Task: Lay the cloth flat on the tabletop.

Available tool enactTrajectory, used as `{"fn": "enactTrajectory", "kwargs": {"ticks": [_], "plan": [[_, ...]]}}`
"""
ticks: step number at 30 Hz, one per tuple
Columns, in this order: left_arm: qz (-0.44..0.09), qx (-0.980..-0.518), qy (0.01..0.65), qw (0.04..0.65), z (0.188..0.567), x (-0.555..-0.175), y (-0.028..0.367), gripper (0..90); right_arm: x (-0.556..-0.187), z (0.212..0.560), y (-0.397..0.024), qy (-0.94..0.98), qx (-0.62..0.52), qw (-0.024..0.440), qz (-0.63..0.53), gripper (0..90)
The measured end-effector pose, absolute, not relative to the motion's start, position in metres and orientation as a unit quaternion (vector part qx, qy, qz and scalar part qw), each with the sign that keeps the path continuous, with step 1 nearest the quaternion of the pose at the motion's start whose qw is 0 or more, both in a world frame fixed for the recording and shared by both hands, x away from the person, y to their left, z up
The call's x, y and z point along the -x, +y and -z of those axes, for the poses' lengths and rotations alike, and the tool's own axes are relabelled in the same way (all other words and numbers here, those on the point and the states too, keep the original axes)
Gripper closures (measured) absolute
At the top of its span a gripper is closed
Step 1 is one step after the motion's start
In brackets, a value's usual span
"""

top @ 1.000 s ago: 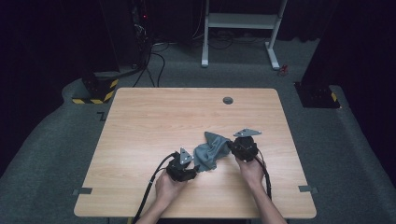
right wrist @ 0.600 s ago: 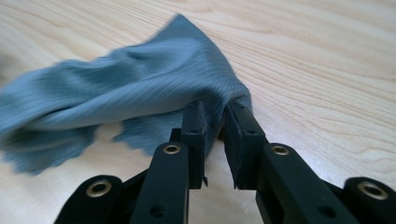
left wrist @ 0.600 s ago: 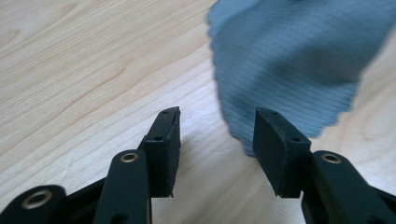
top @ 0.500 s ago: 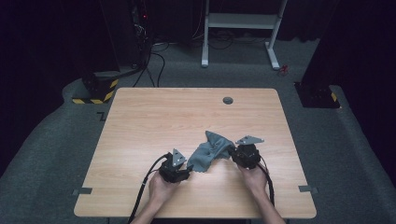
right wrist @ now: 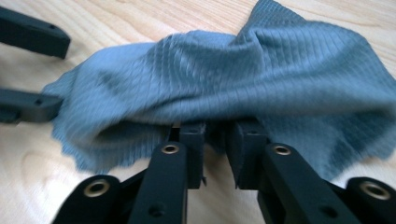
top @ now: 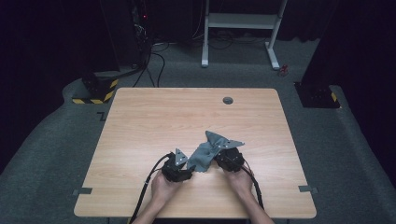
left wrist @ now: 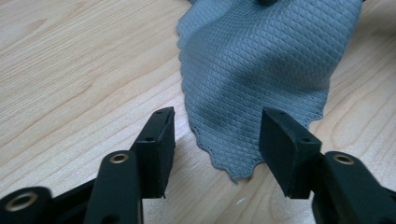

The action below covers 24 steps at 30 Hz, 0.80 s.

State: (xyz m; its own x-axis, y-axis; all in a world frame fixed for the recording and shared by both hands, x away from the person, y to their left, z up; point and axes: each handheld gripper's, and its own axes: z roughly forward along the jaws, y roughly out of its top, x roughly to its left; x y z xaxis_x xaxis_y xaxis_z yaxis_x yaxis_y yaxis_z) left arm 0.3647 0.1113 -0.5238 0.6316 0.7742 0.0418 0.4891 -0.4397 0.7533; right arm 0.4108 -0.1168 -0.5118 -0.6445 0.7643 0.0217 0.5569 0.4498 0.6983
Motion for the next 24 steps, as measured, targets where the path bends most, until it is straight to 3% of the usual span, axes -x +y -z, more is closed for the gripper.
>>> {"fn": "enactTrajectory", "kwargs": {"ticks": [2, 5, 8, 17, 24], "plan": [[-0.194, -0.822, 0.384, 0.373, 0.525, -0.365, 0.113, 44.9, -0.414, 0.513, -0.113, 0.841, -0.395, 0.151, -0.338, 76.0], [-0.189, -0.821, 0.386, 0.377, 0.526, -0.365, 0.114, 45.9, -0.412, 0.514, -0.112, 0.850, -0.383, 0.163, -0.323, 89.0], [-0.181, -0.824, 0.377, 0.382, 0.526, -0.364, 0.114, 51.4, -0.407, 0.512, -0.117, 0.858, -0.371, 0.162, -0.315, 90.0], [-0.172, -0.833, 0.361, 0.382, 0.524, -0.363, 0.111, 85.9, -0.382, 0.502, -0.154, 0.864, -0.361, 0.152, -0.317, 90.0], [-0.168, -0.840, 0.364, 0.366, 0.516, -0.358, 0.124, 88.5, -0.360, 0.493, -0.185, 0.859, -0.352, 0.157, -0.337, 90.0]]}}
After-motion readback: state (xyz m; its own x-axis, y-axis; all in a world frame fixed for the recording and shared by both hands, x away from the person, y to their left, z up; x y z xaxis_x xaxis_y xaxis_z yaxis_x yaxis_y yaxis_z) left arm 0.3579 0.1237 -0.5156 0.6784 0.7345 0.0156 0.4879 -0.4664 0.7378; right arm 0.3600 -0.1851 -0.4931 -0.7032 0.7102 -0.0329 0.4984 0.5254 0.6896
